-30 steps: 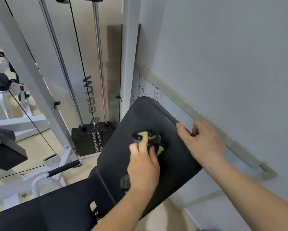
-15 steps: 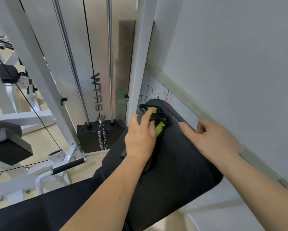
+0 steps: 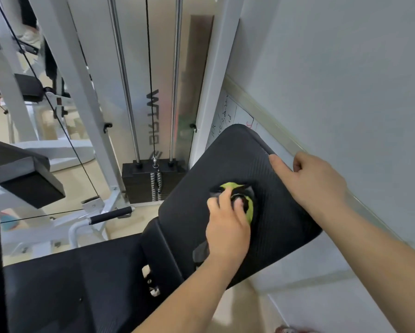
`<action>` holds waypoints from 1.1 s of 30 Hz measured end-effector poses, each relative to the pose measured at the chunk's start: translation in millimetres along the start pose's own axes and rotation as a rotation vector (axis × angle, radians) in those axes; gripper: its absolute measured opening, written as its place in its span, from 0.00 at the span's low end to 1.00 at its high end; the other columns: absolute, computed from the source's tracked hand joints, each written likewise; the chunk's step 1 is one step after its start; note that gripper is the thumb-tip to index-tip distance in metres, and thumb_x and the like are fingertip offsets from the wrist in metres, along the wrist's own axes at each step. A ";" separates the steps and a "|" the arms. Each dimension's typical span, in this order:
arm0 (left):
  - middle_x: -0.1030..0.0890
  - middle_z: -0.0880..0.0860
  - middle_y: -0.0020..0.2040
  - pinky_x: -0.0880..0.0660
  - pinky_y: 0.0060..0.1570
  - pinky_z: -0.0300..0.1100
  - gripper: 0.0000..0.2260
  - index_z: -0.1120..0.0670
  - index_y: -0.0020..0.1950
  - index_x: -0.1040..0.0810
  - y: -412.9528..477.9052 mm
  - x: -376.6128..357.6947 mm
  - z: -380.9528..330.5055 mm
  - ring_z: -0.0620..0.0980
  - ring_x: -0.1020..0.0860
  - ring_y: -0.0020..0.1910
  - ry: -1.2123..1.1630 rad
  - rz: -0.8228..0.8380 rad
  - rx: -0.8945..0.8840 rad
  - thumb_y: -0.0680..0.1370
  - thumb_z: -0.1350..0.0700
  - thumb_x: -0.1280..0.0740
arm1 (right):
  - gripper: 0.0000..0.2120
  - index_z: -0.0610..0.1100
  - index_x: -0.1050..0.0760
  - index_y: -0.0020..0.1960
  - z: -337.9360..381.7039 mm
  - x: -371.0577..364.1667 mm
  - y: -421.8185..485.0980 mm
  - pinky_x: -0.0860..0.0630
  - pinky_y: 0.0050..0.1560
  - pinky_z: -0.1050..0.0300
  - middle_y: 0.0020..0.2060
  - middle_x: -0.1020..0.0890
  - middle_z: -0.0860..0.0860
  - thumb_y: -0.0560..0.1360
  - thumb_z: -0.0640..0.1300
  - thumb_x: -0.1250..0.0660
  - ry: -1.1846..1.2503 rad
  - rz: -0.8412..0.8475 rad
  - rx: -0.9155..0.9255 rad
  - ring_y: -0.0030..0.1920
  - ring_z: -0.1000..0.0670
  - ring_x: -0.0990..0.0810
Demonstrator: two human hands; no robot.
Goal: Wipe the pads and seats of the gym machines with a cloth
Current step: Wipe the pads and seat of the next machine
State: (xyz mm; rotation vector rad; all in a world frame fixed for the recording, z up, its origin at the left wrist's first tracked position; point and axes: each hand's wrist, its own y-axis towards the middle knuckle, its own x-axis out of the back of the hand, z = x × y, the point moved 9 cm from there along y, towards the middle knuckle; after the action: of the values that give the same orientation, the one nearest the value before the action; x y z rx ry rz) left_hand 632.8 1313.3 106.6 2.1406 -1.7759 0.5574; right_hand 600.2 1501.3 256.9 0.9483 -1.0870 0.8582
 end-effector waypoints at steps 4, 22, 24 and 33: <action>0.31 0.52 0.60 0.22 0.41 0.52 0.23 0.41 0.76 0.35 4.9 -8.2 -60.2 0.55 0.23 0.49 0.102 0.037 -0.346 0.82 0.39 0.49 | 0.25 0.46 0.26 0.38 -15.2 4.3 -15.4 0.30 0.38 0.53 0.35 0.20 0.52 0.77 0.68 0.37 0.236 -0.047 -0.071 0.39 0.47 0.22; 0.29 0.57 0.60 0.24 0.40 0.50 0.22 0.46 0.78 0.33 21.3 -4.2 -30.3 0.58 0.23 0.50 0.122 -0.015 -0.450 0.83 0.44 0.44 | 0.29 0.49 0.29 0.65 -69.0 -90.4 -146.8 0.21 0.63 0.49 0.57 0.19 0.59 0.71 0.61 0.24 0.984 -0.041 -0.540 0.57 0.61 0.20; 0.27 0.59 0.61 0.21 0.41 0.52 0.23 0.45 0.78 0.35 3.3 -14.3 4.8 0.60 0.22 0.51 0.187 -0.019 -0.432 0.83 0.44 0.45 | 0.31 0.46 0.27 0.68 -70.2 -90.5 -143.6 0.21 0.64 0.49 0.58 0.18 0.58 0.72 0.61 0.25 0.962 -0.050 -0.526 0.56 0.65 0.20; 0.33 0.55 0.66 0.26 0.49 0.52 0.19 0.46 0.77 0.34 14.2 5.9 125.1 0.60 0.23 0.56 0.013 -0.004 0.172 0.86 0.48 0.43 | 0.33 0.50 0.28 0.65 -59.2 -127.3 -180.7 0.21 0.65 0.41 0.57 0.20 0.60 0.68 0.64 0.23 0.998 0.076 -0.662 0.58 0.54 0.20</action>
State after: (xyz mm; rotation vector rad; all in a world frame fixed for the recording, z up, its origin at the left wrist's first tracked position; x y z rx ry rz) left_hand 632.6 1247.1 -0.6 2.2464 -1.7742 0.7467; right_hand 753.2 1478.5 88.2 -0.1187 -0.4508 0.7985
